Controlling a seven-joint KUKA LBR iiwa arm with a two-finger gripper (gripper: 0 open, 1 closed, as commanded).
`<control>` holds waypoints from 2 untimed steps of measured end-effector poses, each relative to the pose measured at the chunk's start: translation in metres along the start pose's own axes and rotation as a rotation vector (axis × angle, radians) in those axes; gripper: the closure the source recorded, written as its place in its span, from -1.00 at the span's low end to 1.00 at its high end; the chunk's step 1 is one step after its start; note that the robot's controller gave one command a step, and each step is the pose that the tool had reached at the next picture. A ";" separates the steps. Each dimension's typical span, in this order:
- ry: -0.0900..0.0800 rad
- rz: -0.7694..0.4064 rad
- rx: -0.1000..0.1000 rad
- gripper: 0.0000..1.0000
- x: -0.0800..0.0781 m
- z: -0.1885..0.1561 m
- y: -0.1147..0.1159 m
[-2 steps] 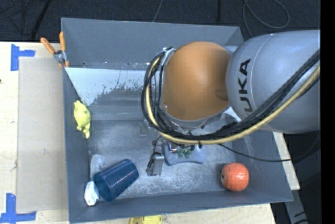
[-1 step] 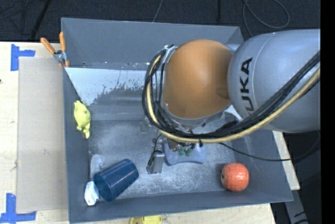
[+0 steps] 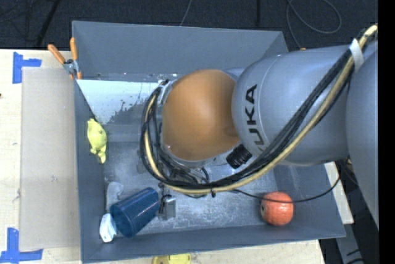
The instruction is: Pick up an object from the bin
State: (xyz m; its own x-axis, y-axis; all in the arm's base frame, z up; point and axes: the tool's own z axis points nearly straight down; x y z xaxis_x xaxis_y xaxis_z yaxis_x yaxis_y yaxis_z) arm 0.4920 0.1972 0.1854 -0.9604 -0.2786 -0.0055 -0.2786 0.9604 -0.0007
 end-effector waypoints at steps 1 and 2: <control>0.008 -0.276 -0.002 -1.00 0.000 0.027 0.019; 0.006 -0.329 -0.002 -1.00 0.011 0.044 0.006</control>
Offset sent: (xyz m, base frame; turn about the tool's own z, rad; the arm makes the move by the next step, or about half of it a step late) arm -0.0120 0.0015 -0.0442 -0.3301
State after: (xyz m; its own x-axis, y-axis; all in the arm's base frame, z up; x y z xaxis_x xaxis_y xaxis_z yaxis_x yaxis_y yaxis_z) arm 0.4805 0.1998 0.1410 -0.8186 -0.5743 0.0010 -0.5743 0.8186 0.0010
